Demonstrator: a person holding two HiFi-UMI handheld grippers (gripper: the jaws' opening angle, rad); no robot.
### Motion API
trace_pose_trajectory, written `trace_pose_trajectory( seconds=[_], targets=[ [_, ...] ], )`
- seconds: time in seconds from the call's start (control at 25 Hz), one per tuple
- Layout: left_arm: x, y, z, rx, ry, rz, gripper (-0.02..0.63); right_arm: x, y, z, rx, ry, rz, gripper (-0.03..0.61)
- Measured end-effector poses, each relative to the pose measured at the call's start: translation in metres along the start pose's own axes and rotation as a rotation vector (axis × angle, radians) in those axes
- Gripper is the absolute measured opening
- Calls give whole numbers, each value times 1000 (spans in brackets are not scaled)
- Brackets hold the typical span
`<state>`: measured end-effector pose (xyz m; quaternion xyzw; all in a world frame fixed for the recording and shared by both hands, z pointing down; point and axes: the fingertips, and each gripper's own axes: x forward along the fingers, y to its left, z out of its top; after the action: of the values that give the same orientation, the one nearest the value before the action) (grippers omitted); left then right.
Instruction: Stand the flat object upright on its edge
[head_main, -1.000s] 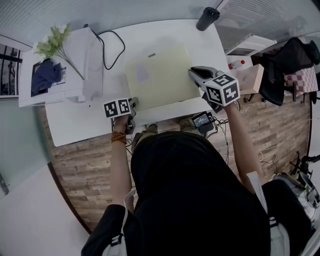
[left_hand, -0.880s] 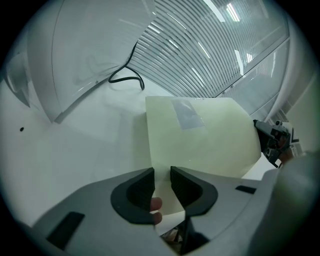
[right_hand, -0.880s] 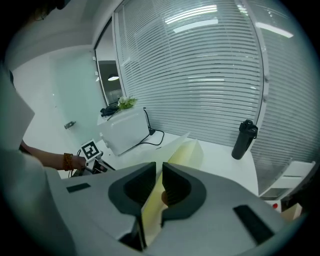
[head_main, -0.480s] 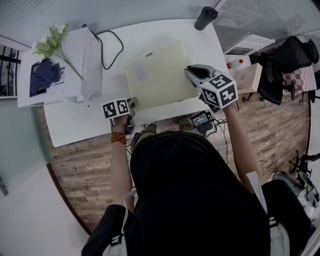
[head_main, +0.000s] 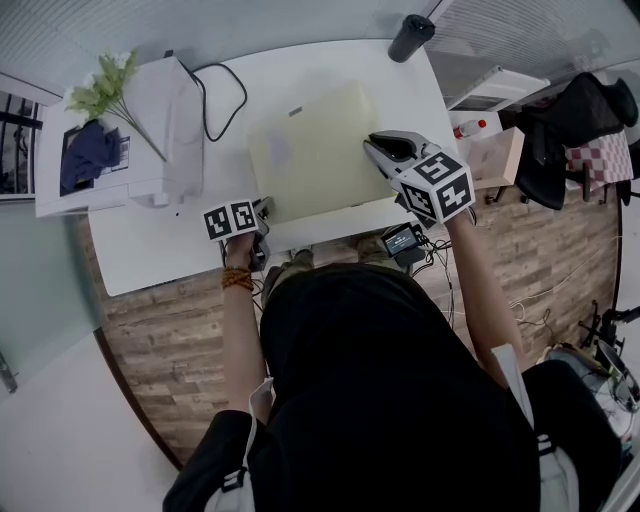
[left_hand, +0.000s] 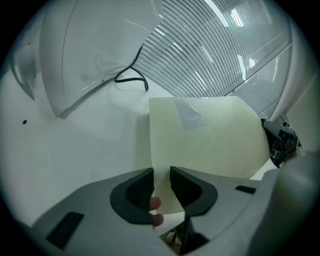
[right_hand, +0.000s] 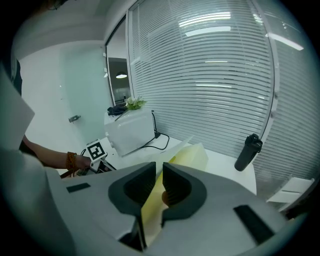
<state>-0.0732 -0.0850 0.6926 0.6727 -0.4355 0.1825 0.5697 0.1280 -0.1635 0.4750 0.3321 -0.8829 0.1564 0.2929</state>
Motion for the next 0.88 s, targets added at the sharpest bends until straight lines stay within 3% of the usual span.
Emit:
trace_pose_trajectory(
  seconds=[0.8,0.88],
  targets=[
    [10,-6,4,-8,22,-27,100,2,17,33,-134,-26,6,32],
    [10,-11,6,52,34,-2,27,4,24,38,-152,-29,24,35]
  ],
)
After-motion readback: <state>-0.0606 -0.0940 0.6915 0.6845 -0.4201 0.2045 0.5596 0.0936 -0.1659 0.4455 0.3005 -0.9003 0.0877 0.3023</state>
